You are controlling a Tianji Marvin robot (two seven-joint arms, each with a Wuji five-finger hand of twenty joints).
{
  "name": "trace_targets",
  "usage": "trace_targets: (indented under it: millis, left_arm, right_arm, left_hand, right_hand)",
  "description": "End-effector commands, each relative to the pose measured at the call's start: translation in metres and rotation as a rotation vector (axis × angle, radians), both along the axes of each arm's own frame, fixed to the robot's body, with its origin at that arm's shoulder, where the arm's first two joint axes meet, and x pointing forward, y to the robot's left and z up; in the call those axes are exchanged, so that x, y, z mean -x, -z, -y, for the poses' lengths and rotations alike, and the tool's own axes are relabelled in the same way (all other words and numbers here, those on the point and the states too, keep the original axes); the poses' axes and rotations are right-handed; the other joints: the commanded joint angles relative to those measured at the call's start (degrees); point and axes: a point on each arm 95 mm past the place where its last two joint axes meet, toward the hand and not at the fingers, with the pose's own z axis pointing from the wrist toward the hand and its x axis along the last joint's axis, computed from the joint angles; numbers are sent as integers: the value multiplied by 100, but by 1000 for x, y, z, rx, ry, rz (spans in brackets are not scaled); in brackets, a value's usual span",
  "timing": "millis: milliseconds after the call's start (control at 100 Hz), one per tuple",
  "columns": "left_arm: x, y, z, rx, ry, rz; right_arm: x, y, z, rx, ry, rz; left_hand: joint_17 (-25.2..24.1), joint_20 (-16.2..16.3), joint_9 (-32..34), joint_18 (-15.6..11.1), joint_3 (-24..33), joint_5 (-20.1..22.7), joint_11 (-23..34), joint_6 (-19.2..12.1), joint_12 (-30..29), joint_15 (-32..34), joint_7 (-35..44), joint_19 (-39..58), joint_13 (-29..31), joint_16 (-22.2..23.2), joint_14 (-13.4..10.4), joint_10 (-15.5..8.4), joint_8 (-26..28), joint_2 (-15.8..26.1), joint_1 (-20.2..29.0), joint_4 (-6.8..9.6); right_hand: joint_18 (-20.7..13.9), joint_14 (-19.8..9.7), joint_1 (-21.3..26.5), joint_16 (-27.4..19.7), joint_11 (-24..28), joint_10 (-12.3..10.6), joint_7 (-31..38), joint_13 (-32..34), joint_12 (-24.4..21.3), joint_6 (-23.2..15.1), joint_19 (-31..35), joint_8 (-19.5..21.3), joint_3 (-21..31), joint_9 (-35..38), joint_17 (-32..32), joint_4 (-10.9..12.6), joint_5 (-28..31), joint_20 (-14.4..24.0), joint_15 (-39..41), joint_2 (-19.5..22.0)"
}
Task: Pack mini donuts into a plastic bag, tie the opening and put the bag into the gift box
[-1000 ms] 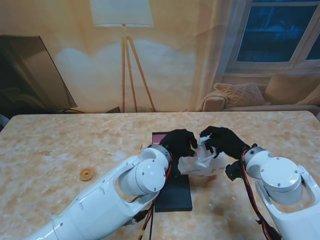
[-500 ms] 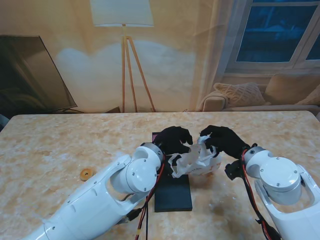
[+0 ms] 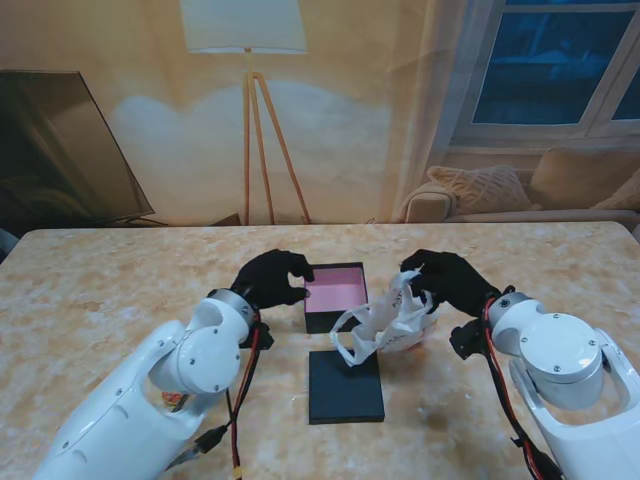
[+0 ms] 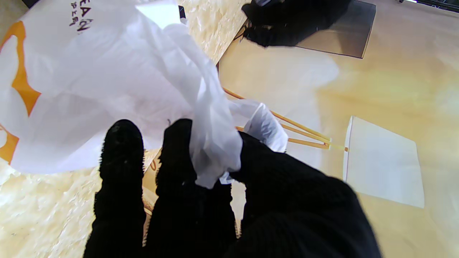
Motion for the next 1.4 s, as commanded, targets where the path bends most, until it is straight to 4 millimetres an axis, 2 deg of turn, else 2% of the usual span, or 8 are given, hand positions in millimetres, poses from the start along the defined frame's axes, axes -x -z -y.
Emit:
trace_targets:
  millis: [0, 140, 370, 620, 780, 1080, 1300, 1390]
  left_arm:
    - [3, 13, -19, -47, -27, -15]
    - [8, 20, -49, -80, -46, -17]
    - [15, 38, -89, -248, -40, -60]
    - [14, 57, -125, -485, -49, -57]
    - [16, 67, -141, -532, -99, -84]
    - [24, 87, -174, -625, -203, -125]
    - [28, 102, -188, -605, -217, -179]
    - [28, 107, -191, -599, -216, -193]
  right_arm:
    - [3, 1, -4, -8, -15, -6]
    - [3, 1, -4, -9, -15, -5]
    - [3, 1, -4, -8, -17, -2]
    - [4, 2, -3, -5, -18, -5]
    - [4, 2, -3, -3, -18, -5]
    - [4, 3, -3, -1, -19, -8]
    - [4, 3, -2, 0, -22, -10]
    - [4, 3, -2, 1, -23, -11]
  left_hand:
    - [-94, 173, -99, -52, -60, 68, -87, -20, -74, -131, -142, -102, -97, 89, 78, 6, 114, -57, 6, 115]
    - [-208, 190, -42, -51, -156, 108, -174, -124, -82, -282, -157, -285, -200, 59, 51, -156, 215, -113, 122, 78]
    - [-317, 171, -78, -96, -276, 90, -353, -247, -130, -545, -247, -568, -360, -26, 52, -225, 257, -44, 160, 98]
    - [-401, 169, -163, -114, -117, 3, -610, -534, -256, -842, -413, -820, -528, -157, 25, -438, 221, -16, -15, 316]
    - [-449, 194, -236, -85, 10, -71, -714, -623, -338, -942, -552, -938, -565, -212, 45, -489, 92, 40, -58, 607]
    - [-460, 70, -552, -83, 100, -242, -927, -679, -537, -1167, -976, -1249, -670, -380, 93, -562, -224, -221, -94, 601]
    - [-602, -108, -934, 52, 202, -589, -1155, -865, -773, -1435, -1335, -1583, -819, -628, 225, -782, -476, -351, -65, 593]
    - [-583, -107, -1005, 56, 220, -686, -1176, -951, -805, -1397, -1409, -1581, -743, -624, 194, -814, -533, -382, -51, 595]
  right_hand:
    - [-74, -151, 101, -54, 48, -260, 153, 36, -32, -60, -4, -3, -70, -11, 16, 57, 50, -32, -5, 202]
    - [-77, -152, 100, -53, 47, -254, 151, 29, -30, -60, -2, -4, -73, -14, 18, 57, 47, -31, -4, 199]
    - [-68, -148, 99, -51, 46, -265, 149, 29, -31, -59, 0, -7, -76, -11, 11, 57, 50, -30, -1, 200]
    - [-63, -146, 102, -51, 44, -263, 146, 26, -29, -62, 6, -8, -78, -12, 6, 57, 52, -26, -1, 198]
    - [-78, -145, 98, -50, 41, -259, 144, 28, -28, -63, 11, -7, -82, -15, 7, 57, 51, -23, 1, 202]
    - [-62, -144, 104, -45, 39, -250, 142, 21, -22, -57, 6, -3, -82, -16, -3, 57, 54, -19, 9, 201]
    - [-65, -137, 101, -36, 47, -242, 139, 28, -13, -63, 6, 1, -83, -6, -8, 57, 57, -12, 27, 201]
    - [-55, -136, 101, -33, 49, -253, 139, 27, -10, -60, 9, 2, -83, -9, -6, 57, 57, -9, 32, 200]
